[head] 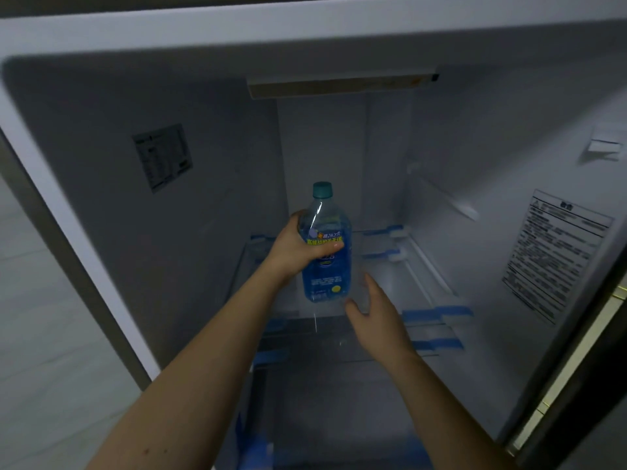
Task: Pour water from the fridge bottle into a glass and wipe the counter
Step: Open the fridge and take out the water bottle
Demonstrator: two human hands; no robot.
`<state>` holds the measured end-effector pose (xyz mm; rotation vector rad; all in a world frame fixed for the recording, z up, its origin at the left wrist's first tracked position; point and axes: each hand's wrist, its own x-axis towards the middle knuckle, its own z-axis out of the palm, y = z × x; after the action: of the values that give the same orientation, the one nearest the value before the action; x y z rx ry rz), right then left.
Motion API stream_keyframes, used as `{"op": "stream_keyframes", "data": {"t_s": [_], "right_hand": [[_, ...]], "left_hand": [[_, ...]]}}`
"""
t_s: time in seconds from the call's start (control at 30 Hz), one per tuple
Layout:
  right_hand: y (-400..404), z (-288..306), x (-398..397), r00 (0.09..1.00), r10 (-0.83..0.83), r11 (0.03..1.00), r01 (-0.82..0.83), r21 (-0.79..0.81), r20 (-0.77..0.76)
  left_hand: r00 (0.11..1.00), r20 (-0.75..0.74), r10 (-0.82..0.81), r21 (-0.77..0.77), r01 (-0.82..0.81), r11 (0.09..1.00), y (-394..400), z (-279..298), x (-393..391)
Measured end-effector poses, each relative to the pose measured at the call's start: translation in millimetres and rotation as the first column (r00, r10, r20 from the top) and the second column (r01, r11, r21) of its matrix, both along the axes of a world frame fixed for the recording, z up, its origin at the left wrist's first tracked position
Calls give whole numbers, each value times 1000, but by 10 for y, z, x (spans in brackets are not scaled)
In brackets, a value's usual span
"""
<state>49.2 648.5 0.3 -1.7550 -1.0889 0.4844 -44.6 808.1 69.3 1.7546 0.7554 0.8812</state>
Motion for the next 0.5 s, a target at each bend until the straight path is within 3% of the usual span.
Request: {"op": "stream_keyframes", "data": {"t_s": [0.23,0.37,0.5], "right_hand": [[-49,98,-25,909,-37,994,75,74,-414],[-57,86,-33,722,-49,986,147,84,-690],[-105,102,-83,553,2,986,140,95,-833]], "left_hand": [[987,32,157,33,-158,987,-240,10,-51],[976,65,206,73,-210,975,-485,22,-118],[971,129,203,59,-212,975,-717,97,-219]]}}
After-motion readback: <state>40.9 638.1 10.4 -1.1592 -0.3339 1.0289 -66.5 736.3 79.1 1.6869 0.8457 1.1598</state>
